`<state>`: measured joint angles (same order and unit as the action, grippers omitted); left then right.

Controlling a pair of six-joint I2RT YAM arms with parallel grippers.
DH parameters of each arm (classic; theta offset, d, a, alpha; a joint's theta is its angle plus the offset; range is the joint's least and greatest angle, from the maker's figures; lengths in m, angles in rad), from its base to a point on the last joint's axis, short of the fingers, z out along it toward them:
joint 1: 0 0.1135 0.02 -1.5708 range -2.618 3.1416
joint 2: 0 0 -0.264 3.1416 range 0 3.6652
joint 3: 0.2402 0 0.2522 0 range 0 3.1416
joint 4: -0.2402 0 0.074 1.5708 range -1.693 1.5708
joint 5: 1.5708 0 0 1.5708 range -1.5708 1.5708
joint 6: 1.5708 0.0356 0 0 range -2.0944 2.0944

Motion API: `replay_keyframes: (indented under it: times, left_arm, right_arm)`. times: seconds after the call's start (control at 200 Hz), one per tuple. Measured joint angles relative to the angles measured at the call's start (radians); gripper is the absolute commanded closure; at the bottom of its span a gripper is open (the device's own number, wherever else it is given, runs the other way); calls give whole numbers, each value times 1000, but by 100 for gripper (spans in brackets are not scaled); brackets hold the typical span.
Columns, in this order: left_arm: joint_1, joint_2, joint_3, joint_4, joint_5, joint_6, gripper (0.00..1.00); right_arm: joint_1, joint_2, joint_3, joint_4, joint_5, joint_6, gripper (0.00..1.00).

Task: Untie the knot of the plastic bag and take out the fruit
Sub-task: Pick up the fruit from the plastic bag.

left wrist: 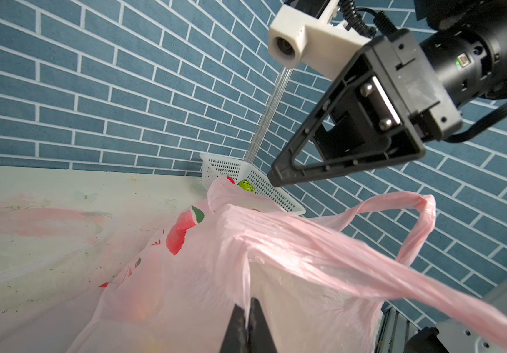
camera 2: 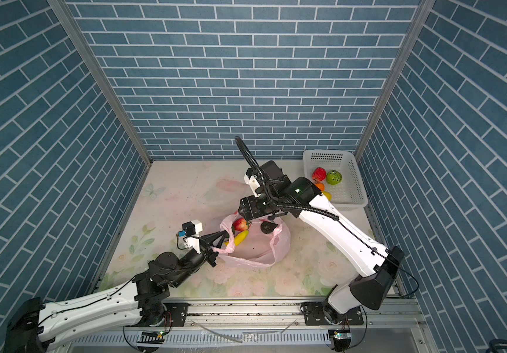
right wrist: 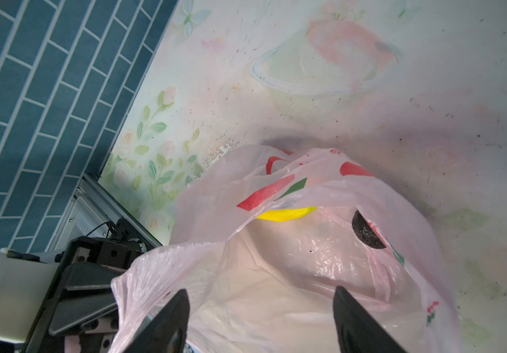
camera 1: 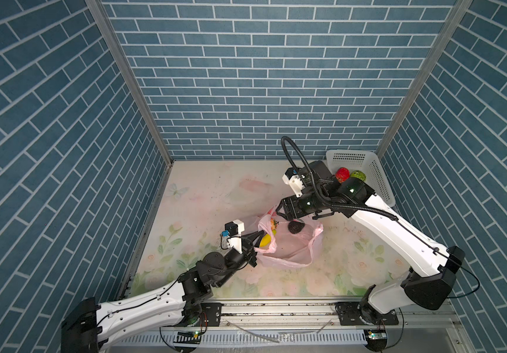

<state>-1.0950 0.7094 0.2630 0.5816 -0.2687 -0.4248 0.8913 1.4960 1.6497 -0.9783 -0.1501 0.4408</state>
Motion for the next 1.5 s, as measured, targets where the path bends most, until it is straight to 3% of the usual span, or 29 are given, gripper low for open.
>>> replay_keyframes:
  times: [0.285,0.63,0.94,1.205,1.5]
  left_arm:
    - [0,12,0,23,0,0,93]
    - [0,11,0,32,-3,0,93]
    - [0,52,0,80,12,-4,93]
    - [2,89,0,123,56,-15,93]
    - [2,89,0,126,113,-39,93]
  right_arm:
    - [130,6,-254,11,129,7,27]
    - [154,5,-462,74,186,-4,29]
    - [144,120,-461,132,158,-24,29]
    - [115,231,-450,237,153,50,26]
    - [12,229,-456,381,361,166,19]
